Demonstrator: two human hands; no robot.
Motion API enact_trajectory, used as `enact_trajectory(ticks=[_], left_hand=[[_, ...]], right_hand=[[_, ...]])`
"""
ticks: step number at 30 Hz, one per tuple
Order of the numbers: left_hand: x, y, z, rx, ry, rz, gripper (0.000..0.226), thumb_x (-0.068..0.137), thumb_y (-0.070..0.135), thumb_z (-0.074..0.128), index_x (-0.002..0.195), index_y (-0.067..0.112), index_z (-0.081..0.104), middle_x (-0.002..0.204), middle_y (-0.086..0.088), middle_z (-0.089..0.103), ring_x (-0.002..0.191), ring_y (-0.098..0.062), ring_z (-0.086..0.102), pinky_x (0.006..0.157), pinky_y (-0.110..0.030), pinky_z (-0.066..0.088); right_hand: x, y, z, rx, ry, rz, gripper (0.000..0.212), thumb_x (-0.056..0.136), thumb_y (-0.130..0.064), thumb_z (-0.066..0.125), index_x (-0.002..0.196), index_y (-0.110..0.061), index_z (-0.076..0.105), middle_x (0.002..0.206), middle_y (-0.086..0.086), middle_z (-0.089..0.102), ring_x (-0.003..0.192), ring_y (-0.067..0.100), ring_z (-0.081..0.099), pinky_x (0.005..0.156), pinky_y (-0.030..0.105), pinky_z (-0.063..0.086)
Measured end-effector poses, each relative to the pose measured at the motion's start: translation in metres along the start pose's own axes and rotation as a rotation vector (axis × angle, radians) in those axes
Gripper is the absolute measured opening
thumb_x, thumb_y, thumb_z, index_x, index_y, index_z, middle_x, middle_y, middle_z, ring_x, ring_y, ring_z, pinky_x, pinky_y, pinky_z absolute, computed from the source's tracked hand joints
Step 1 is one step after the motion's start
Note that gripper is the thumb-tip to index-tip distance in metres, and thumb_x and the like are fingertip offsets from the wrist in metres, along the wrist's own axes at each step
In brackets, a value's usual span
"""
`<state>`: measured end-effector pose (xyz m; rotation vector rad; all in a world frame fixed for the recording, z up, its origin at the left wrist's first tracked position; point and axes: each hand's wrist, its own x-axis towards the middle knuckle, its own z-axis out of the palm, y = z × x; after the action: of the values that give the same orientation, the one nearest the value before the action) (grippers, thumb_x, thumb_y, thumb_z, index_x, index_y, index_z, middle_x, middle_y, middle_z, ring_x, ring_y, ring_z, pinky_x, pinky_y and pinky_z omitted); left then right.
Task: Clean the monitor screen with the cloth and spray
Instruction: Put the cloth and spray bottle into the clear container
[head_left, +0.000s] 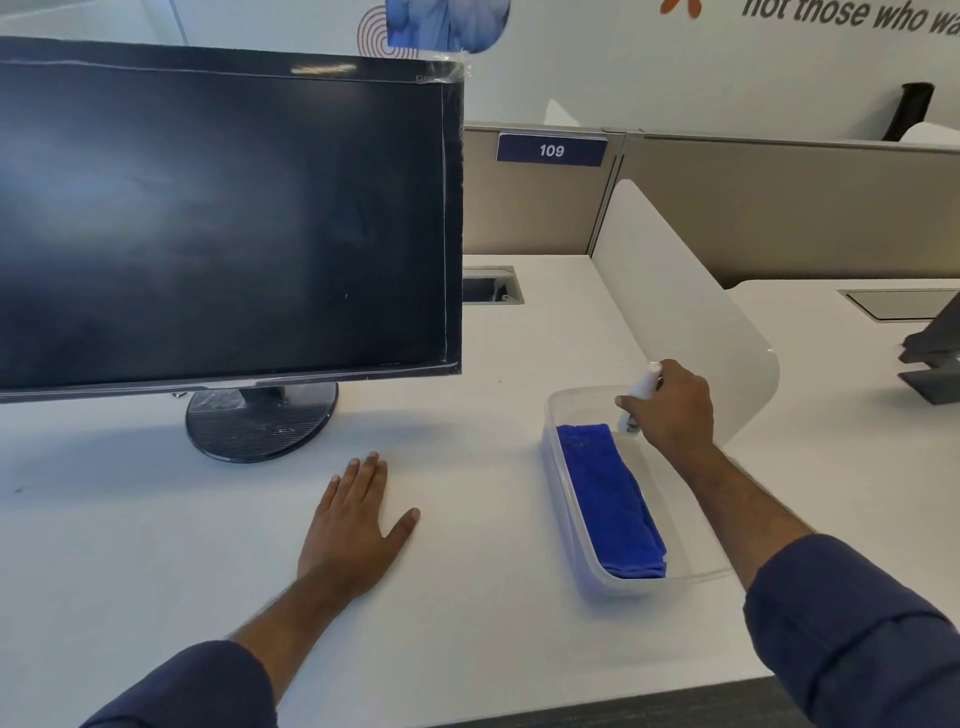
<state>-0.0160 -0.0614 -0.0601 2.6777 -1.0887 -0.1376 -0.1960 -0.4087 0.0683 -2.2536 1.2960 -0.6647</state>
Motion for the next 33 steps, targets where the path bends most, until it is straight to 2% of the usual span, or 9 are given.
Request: enact_trajectory(ticks=[6,13,17,22,25,27,31,33], left_hand=[[0.0,0.001,-0.001,0.003,0.001,0.002,0.087,0.094,0.072,0.021,0.161,0.018,0.004,0.169,0.008,-0.005,0.155,-0.009,-0.009,0.126,-0.032,-0.002],[0.0,0.0,0.0,0.009,0.002,0.004,0.089,0.093,0.074,0.016,0.161,0.018,0.005,0.169,0.008,-0.004,0.155,-0.009,-0.008,0.126,-0.031,-0.003],[0.0,-0.001,0.001,0.0,0.001,0.003,0.09,0.091,0.075,0.015,0.161,0.019,0.006,0.169,0.009,-0.003,0.155,-0.009,-0.008,0.126,-0.031,-0.002],[0.0,-0.001,0.002,0.001,-0.003,0.007,0.091,0.091,0.075,0.014,0.161,0.018,0.006,0.169,0.008,-0.003,0.155,-0.009,-0.008,0.126,-0.032,-0.002],[0.001,-0.002,0.002,0.001,-0.01,0.006,0.092,0.09,0.075,0.012,0.161,0.018,0.005,0.169,0.008,-0.004,0.155,-0.009,-0.009,0.126,-0.031,-0.003],[0.001,-0.002,0.002,0.003,-0.016,0.007,0.092,0.09,0.075,0.011,0.161,0.017,0.003,0.169,0.007,-0.005,0.155,-0.01,-0.009,0.125,-0.031,-0.004],[0.001,-0.002,0.0,-0.015,-0.035,0.015,0.09,0.092,0.073,0.015,0.161,0.017,0.002,0.169,0.006,-0.006,0.155,-0.011,-0.011,0.124,-0.031,-0.006],[0.002,-0.002,-0.001,-0.015,-0.049,0.019,0.088,0.094,0.071,0.019,0.161,0.017,0.001,0.169,0.005,-0.007,0.155,-0.012,-0.011,0.124,-0.031,-0.007]], right_hand=[[0.005,0.001,0.001,-0.019,0.027,-0.001,0.042,0.074,-0.02,0.086,0.106,-0.009,0.062,0.108,0.013,0.066,0.095,0.031,0.061,0.077,0.035,0.053],[0.009,0.004,0.002,0.019,0.001,0.023,0.041,0.076,-0.017,0.084,0.108,-0.009,0.06,0.112,0.013,0.065,0.088,0.025,0.056,0.075,0.029,0.047],[0.008,0.003,0.002,0.037,-0.01,0.023,0.042,0.076,-0.016,0.084,0.109,-0.007,0.06,0.112,0.015,0.064,0.088,0.026,0.057,0.076,0.029,0.048],[0.002,0.0,-0.002,0.008,-0.013,0.042,0.049,0.075,-0.023,0.086,0.114,-0.008,0.059,0.114,0.014,0.063,0.092,0.027,0.059,0.081,0.033,0.052],[-0.009,-0.008,-0.005,-0.09,0.07,-0.011,0.05,0.076,-0.033,0.084,0.114,-0.009,0.062,0.114,0.013,0.065,0.099,0.03,0.06,0.084,0.041,0.054],[-0.02,-0.016,-0.005,-0.164,0.155,-0.076,0.044,0.08,-0.037,0.079,0.113,-0.011,0.063,0.113,0.011,0.065,0.103,0.03,0.057,0.086,0.045,0.049],[-0.039,-0.032,-0.001,-0.194,0.324,-0.211,0.033,0.081,-0.03,0.074,0.108,-0.013,0.064,0.108,0.007,0.065,0.104,0.031,0.055,0.085,0.045,0.039],[-0.045,-0.036,0.0,-0.243,0.333,-0.228,0.034,0.081,-0.028,0.073,0.11,-0.012,0.064,0.108,0.007,0.065,0.103,0.031,0.055,0.085,0.045,0.039]])
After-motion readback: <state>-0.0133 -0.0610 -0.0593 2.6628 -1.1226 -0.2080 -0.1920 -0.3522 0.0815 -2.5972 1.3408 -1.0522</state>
